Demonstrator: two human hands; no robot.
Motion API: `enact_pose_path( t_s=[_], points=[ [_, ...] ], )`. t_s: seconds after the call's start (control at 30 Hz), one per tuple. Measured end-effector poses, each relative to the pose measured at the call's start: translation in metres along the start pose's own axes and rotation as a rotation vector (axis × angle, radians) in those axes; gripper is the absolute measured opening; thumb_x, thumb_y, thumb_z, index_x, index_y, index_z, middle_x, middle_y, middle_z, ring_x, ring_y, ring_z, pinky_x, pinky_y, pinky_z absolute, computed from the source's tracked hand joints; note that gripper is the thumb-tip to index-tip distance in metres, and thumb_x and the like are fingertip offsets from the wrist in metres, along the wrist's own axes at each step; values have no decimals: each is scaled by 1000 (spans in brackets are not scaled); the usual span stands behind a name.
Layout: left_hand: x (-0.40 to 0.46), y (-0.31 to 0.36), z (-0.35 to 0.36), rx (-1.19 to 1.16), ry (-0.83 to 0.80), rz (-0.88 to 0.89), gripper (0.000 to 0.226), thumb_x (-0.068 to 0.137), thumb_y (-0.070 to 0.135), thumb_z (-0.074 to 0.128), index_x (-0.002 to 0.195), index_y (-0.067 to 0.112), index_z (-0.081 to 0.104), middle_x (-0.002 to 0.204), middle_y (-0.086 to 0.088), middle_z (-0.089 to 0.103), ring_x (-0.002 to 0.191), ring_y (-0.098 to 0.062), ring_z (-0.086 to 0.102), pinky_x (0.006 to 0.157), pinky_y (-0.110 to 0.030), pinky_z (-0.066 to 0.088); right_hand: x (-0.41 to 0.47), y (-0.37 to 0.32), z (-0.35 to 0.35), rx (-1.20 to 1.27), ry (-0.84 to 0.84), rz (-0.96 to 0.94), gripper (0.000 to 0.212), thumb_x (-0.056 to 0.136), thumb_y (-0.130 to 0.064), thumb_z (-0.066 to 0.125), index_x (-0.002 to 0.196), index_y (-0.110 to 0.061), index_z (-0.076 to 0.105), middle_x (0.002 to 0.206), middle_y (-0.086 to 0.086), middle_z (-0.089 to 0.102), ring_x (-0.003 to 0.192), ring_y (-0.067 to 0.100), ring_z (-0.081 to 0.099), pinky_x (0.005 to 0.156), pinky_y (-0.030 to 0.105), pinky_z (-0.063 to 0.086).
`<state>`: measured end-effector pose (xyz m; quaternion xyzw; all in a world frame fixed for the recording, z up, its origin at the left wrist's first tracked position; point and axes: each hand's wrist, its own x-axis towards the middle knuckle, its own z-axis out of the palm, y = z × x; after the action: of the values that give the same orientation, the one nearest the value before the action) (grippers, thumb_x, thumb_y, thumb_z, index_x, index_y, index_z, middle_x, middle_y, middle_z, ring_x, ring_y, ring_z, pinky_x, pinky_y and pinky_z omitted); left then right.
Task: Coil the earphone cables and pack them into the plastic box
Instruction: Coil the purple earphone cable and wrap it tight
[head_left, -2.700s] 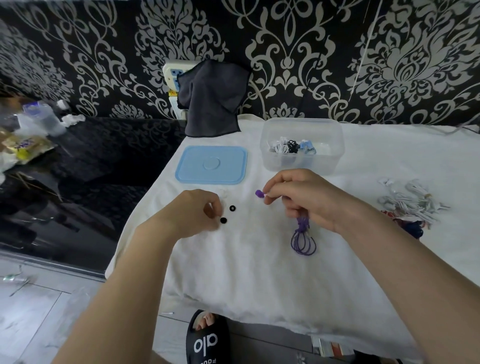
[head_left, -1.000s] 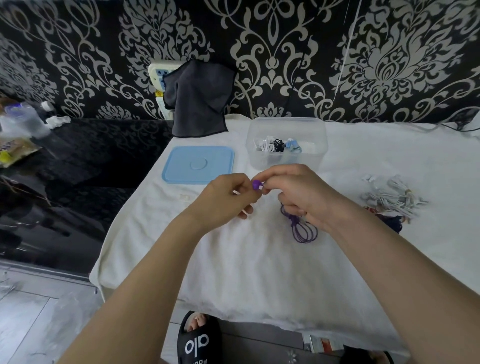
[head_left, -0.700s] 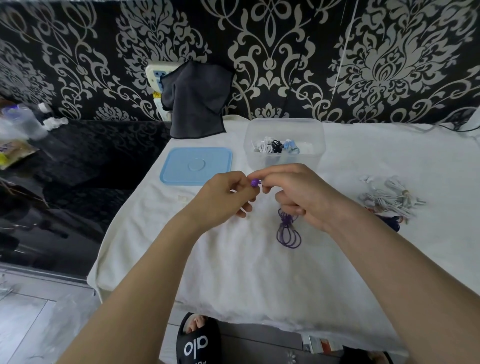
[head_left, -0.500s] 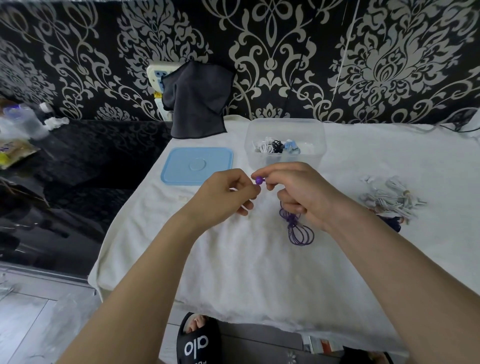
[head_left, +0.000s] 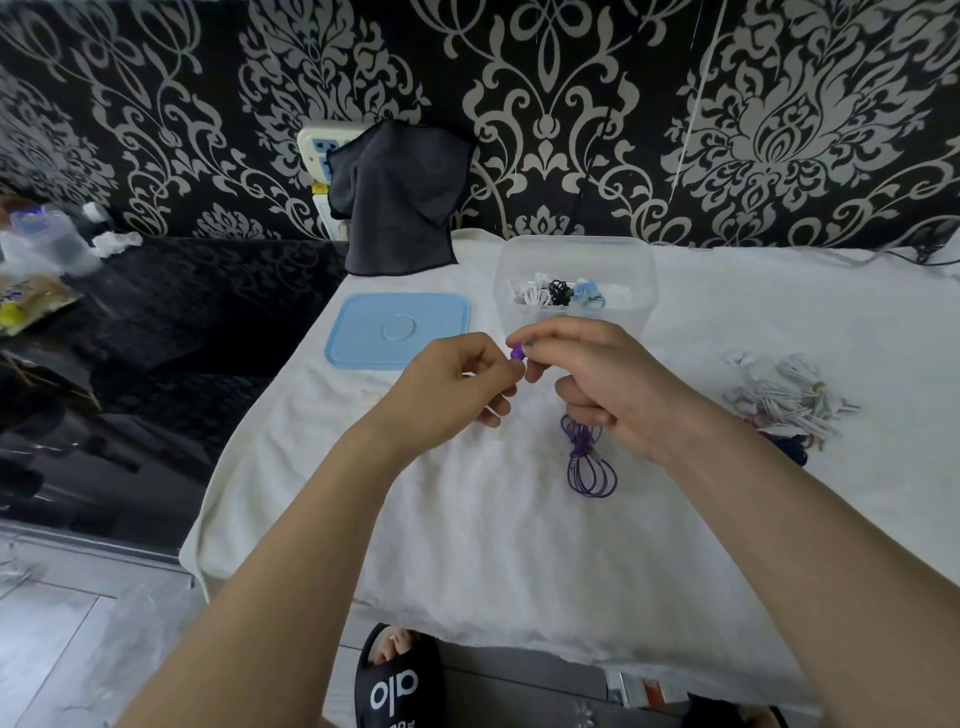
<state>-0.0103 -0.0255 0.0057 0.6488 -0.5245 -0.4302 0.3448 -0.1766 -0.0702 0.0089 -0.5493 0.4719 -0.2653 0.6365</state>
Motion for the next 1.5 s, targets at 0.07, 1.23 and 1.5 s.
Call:
enact_pose_path(
  t_s=[0.07, 1.23, 1.5],
  points=[
    [0, 1, 0, 5, 0, 0, 25, 98, 24, 66, 92, 0, 67, 93, -13, 72, 68, -12, 69, 71, -29, 62, 1, 1, -1, 2, 11, -6, 19, 95, -12, 57, 104, -16, 73, 81, 3, 66, 43, 10, 25, 40, 22, 20],
    [4, 5, 2, -69, -103, -76, 41, 108, 45, 34, 85, 11, 39, 61, 9, 35, 56, -13, 33, 54, -26, 34, 2, 1, 3, 74, -31, -56, 13, 98, -14, 57, 104, -10, 68, 84, 4, 75, 44, 11, 23, 42, 23, 18],
    [5, 7, 0, -326, -77, -222, 27, 101, 19, 40, 76, 11, 48, 66, -2, 39, 52, -17, 34, 50, -26, 33, 3, 3, 5, -3, 30, -109, 10, 96, -15, 60, 100, -12, 69, 83, 4, 77, 45, 13, 26, 41, 21, 22]
  ],
)
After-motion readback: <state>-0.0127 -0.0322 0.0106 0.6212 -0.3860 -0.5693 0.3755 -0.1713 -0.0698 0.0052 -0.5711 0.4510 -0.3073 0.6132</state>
